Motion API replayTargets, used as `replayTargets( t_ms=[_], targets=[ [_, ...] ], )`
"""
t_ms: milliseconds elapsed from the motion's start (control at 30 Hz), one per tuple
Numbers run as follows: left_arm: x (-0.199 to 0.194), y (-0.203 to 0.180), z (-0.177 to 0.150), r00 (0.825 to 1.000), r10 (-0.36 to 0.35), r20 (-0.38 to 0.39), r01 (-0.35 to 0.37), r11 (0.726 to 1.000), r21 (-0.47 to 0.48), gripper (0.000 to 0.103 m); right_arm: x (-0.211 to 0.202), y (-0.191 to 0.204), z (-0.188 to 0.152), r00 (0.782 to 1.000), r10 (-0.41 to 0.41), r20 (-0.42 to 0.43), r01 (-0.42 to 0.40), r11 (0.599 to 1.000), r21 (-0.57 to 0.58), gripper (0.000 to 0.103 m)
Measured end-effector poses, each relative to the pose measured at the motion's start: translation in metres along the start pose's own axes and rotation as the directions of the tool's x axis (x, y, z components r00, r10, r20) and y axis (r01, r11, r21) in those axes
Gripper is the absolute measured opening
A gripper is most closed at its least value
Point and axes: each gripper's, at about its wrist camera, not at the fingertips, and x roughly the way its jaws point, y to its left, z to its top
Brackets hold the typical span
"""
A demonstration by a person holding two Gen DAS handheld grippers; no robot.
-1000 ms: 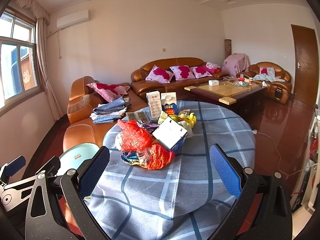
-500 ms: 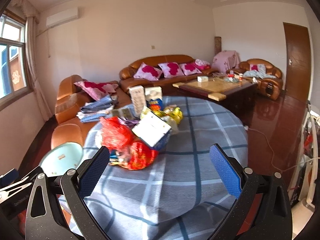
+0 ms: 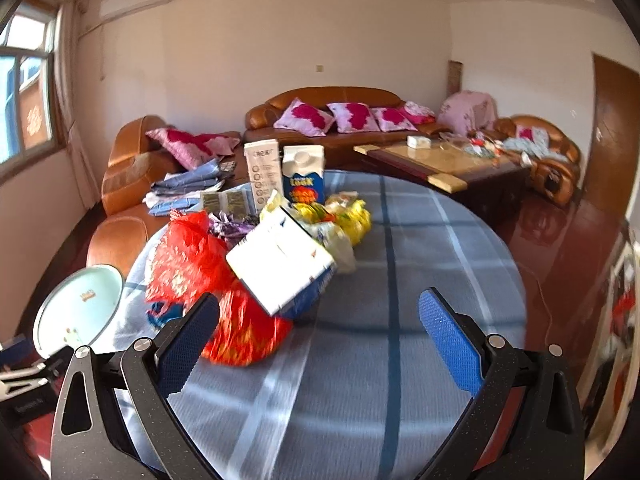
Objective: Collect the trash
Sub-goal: 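Grasp the red plastic bag with the left tool while the right tool grasps the blue-white carton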
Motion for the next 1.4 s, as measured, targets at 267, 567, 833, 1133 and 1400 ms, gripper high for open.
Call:
replayTargets(
  t_ms=[267,567,833,1133,1400],
  targets=[
    [0.016,-0.03,0.044,0.998,-0.038,0.058,0.033,0.996,0.084,0.097,0.059,0.018,0.016,0.998,0.018,-0.064,-0.029,0.982,-0.188,0.098],
    [0.041,-0.073,0.078,0.985,-0.17,0.032,0.168,0.984,0.057,0.097,0.082,0.008,0.024,0.99,0.076,-0.121,-0.098,0.977,-0.191,0.044],
    [0.082,-0.106,0.083,0.978,-0.204,-0.038,0.206,0.976,0.074,0.085,0.077,-0.026,0.029,0.982,0.155,-0.109,-0.163,0.984,-0.076,0.083],
    [0.094,-0.116,0.08,0.958,-0.276,-0.083,0.285,0.951,0.117,0.025,0.083,-0.003,0.023,0.969,0.214,-0.124,-0.235,0.953,-0.193,0.093],
    [0.062,-0.104,0.092,0.952,-0.305,0.009,0.301,0.945,0.128,0.016,0.106,0.004,0.017,0.959,0.211,-0.19,-0.245,0.953,-0.177,0.073]
  ],
)
